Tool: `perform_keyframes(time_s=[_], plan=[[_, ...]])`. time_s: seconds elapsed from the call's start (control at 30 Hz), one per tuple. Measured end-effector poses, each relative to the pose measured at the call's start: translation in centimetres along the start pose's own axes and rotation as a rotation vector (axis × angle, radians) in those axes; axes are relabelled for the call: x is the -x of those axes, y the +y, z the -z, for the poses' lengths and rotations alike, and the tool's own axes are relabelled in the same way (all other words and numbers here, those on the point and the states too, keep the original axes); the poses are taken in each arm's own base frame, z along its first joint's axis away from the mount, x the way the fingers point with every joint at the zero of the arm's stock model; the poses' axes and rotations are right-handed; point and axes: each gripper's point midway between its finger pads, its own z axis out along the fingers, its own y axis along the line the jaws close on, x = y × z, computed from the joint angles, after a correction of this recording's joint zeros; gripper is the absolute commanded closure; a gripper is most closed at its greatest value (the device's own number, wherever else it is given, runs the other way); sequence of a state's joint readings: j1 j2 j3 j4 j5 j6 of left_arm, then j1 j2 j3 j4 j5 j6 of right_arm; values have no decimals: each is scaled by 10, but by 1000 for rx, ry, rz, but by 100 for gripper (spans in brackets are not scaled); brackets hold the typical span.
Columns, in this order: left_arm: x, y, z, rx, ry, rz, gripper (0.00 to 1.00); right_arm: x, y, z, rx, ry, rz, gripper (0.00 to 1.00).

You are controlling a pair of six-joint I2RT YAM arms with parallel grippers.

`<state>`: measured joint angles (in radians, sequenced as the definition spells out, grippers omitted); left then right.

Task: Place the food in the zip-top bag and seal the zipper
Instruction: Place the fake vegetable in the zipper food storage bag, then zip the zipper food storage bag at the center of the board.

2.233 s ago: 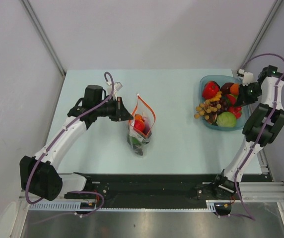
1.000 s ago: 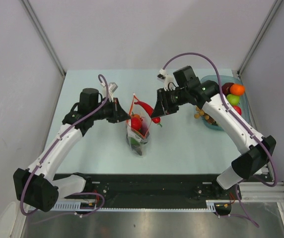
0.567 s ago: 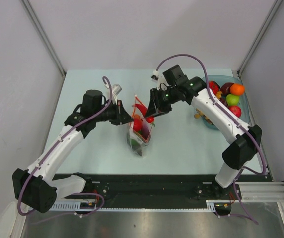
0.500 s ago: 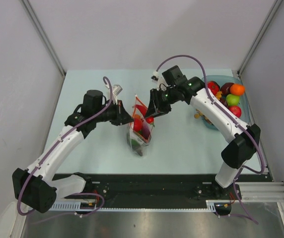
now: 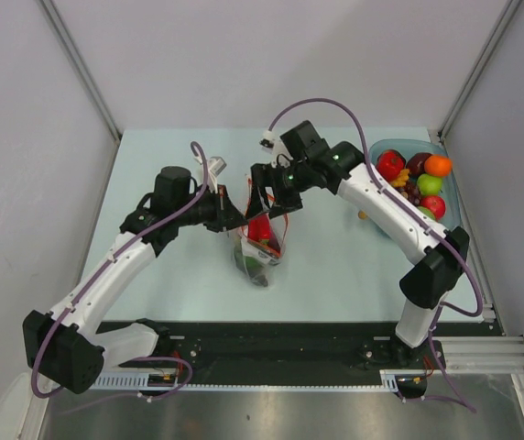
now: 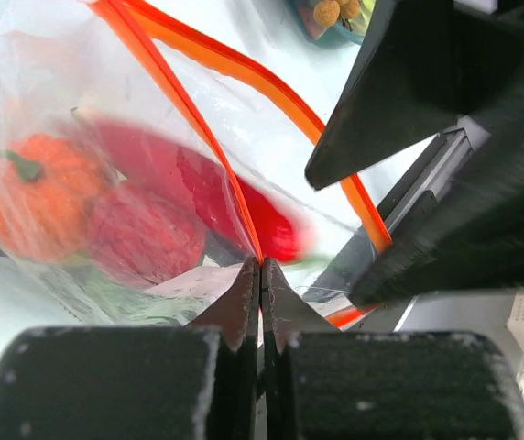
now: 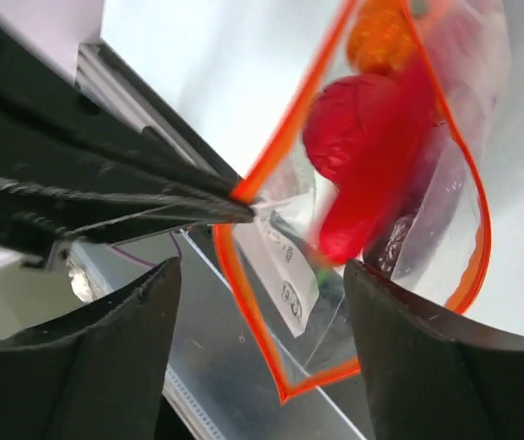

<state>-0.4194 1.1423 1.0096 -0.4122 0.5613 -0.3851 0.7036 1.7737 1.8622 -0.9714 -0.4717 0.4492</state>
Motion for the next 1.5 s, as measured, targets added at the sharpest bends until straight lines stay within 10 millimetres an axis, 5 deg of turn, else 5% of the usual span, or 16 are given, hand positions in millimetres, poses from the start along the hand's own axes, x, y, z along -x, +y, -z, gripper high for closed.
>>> perform_keyframes(time_s=[0.2, 0.43, 0.7, 0.77, 0.8, 0.83, 1.0, 1.13, 1.3, 1.5], plan=[[-3, -1, 1, -10, 12, -6, 100, 26, 0, 28, 57, -68, 175, 27], [-7, -5, 3, -33, 29, -37, 100, 72, -62, 67, -30, -207, 238, 32], [-11, -4, 4, -32, 71, -61, 100, 25, -61, 23, 138, -30, 252, 29], [-10, -4, 5, -31, 74, -69, 99, 11, -58, 14, 179, 13, 249, 51], [-10, -5, 6, -30, 76, -75, 99, 4, -57, 8, 199, 33, 249, 87], [-10, -5, 7, -29, 78, -80, 99, -1, -56, 4, 210, 47, 254, 100], [-6, -6, 8, -26, 92, -109, 99, -30, -51, -10, 251, 130, 189, 100], [6, -11, 3, -57, 107, -147, 100, -24, -36, -2, 246, 67, 78, 100], [4, -25, -12, -159, 160, -165, 72, -4, -11, 14, 225, -86, -19, 100], [1, -27, -25, -180, 169, -121, 50, 12, -19, -6, 182, -138, -159, 100]])
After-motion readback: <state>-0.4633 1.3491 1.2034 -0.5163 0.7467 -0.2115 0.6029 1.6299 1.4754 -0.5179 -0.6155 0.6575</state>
